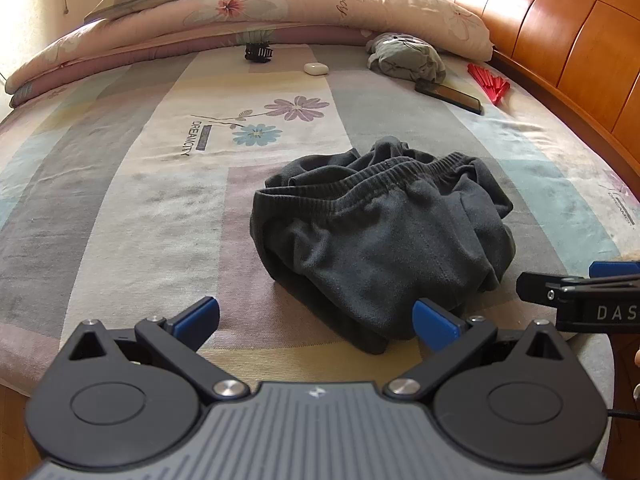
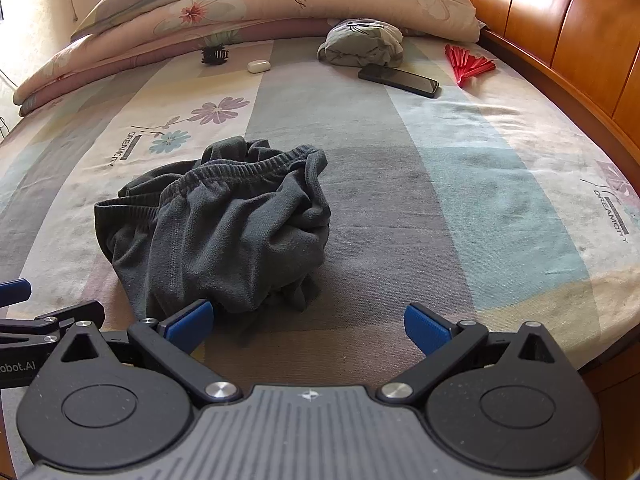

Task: Fold clothes
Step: 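Move both grippers toward the dark grey sweatpants waistband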

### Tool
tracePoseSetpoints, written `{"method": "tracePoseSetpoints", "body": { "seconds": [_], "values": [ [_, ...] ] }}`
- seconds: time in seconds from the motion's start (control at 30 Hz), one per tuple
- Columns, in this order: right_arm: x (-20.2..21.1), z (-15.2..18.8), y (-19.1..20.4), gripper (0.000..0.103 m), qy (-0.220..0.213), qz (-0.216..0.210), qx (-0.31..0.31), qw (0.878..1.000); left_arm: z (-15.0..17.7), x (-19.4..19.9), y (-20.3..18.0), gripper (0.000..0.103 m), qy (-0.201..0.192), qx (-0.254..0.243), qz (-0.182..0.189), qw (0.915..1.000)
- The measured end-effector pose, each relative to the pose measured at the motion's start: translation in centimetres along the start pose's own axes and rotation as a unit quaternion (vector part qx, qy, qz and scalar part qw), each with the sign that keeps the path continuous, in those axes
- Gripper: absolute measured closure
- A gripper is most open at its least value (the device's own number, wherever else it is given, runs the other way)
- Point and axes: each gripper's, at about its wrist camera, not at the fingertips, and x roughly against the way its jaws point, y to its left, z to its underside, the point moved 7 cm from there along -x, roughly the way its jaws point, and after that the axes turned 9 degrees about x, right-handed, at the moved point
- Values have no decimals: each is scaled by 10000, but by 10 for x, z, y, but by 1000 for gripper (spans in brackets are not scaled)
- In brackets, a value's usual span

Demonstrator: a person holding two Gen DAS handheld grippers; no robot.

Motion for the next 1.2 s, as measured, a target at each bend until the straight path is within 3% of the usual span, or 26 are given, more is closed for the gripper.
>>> {"method": "tracePoseSetpoints", "body": {
  "seconds": [1.2],
  "values": [
    [-7,-5,8,0,-4,-172,77,9998,0,-8,2,1,-58,64,185,9998]
  ]
}}
